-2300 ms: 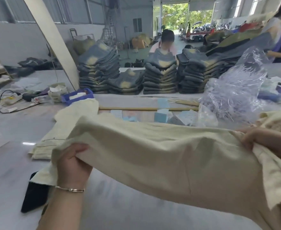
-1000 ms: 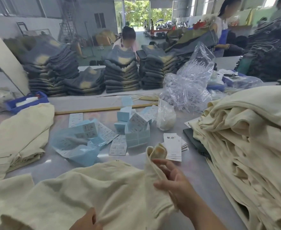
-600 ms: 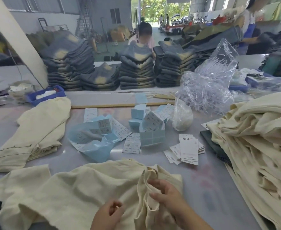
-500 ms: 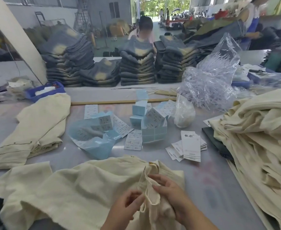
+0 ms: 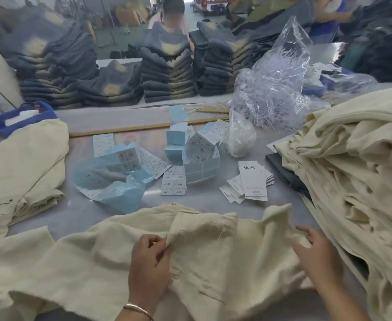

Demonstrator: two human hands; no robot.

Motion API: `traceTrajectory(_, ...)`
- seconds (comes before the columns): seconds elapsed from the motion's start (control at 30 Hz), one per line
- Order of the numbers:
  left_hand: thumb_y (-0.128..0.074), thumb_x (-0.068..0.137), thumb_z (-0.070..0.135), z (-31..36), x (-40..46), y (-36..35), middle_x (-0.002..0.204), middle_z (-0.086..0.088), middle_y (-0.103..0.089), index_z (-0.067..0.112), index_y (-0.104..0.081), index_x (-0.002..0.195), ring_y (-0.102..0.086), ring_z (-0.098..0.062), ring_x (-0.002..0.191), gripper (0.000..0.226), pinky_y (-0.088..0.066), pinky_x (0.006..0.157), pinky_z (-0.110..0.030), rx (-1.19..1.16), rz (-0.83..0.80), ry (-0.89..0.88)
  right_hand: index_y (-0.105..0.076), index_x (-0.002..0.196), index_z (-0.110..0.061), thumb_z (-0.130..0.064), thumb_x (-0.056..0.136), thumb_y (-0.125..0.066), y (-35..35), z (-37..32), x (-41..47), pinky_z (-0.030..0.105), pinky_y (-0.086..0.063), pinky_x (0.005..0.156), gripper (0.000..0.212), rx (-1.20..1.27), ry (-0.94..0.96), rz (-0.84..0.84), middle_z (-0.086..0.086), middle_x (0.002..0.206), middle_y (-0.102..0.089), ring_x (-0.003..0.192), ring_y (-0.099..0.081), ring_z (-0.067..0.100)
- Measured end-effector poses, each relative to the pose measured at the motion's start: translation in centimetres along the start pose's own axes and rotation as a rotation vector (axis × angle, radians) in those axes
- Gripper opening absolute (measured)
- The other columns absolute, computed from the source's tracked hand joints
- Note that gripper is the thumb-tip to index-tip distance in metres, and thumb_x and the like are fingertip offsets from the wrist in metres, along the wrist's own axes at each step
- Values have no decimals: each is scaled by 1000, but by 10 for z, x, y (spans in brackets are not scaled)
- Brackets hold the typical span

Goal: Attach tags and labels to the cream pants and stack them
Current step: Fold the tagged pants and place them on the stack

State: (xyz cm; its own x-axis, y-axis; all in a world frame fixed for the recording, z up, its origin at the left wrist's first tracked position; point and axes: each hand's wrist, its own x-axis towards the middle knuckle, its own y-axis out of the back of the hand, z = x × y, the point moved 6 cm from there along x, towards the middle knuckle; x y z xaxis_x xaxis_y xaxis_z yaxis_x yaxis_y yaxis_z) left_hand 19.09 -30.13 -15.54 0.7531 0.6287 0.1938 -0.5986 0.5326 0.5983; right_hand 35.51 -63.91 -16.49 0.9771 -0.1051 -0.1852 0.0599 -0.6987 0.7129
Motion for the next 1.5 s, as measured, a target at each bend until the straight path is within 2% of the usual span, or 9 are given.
traceTrajectory(0.1,-67,82,23,42,-13,-8,73,15,-55,23,-68,82,-52,-2,74,0,-39,70,-8,-11,-82,-246,-70,107,-14,-3,70,-72,7,-14,-17,44,-45,78,38,-343,204,177,15,103,-61,98,-53,38)
traceTrajectory(0.23,-54,85,31,106,-49,-53,91,11,-70,32,-63,114,-65,-8,82,30,-49,68,-19,22,-457,-598,-61,83,-23,-49,70,-78,-23,-55,-61,42,-51,67,33,113,197,-117,1,76,-64,76,-62,27)
traceTrajectory(0.37,-40,88,60,112,-80,-95,136,14,-56,33,-55,133,-41,-10,134,54,-28,115,-35,295,-706,-785,-58,84,-22,-38,74,-70,-48,-60,-67,37,-49,66,21,14,158,-279,-6,77,-67,77,-62,20)
traceTrajectory(0.53,-40,93,50,84,-52,-78,91,10,-46,22,-67,89,-48,-17,102,39,-39,92,-34,177,-450,-327,-73,81,-5,7,81,-44,-41,-39,-41,32,-48,67,31,465,-78,-339,17,82,-73,74,-63,22)
traceTrajectory(1.07,-70,56,10,76,-60,-98,84,-9,-73,10,-77,95,-67,-17,72,39,-51,62,-24,-694,-656,547,-74,98,-9,-44,92,-57,-50,-40,-30,36,-54,81,39,745,-325,-729,11,96,-75,90,-72,24)
traceTrajectory(1.2,-79,63,6,74,-61,-97,103,-22,-69,-2,-69,107,-66,-31,90,45,-54,77,-36,-835,-681,537,-68,73,-16,-42,80,-66,-41,-45,-30,31,-46,68,27,439,-30,-558,-5,72,-68,71,-60,19)
traceTrajectory(1.33,-82,63,8,82,-59,-95,84,-19,-66,6,-65,83,-62,-25,71,27,-51,62,-29,-835,-627,480,-57,91,-18,-3,68,-72,6,-82,-63,29,-42,76,30,89,927,83,-3,92,-57,85,-52,18)
traceTrajectory(1.4,-81,64,7,88,-56,-94,81,-18,-63,7,-63,81,-59,-23,68,25,-49,58,-26,-851,-593,457,-61,86,-18,3,67,-58,6,-85,-87,26,-45,74,29,135,1195,-56,-5,86,-61,80,-54,13)
traceTrajectory(1.5,-80,64,7,95,-50,-90,77,-18,-59,2,-58,81,-54,-23,70,29,-46,61,-27,-828,-523,382,-61,76,-22,-27,70,-53,-6,-68,-86,27,-41,54,10,128,880,-408,-10,59,-59,54,-48,3)
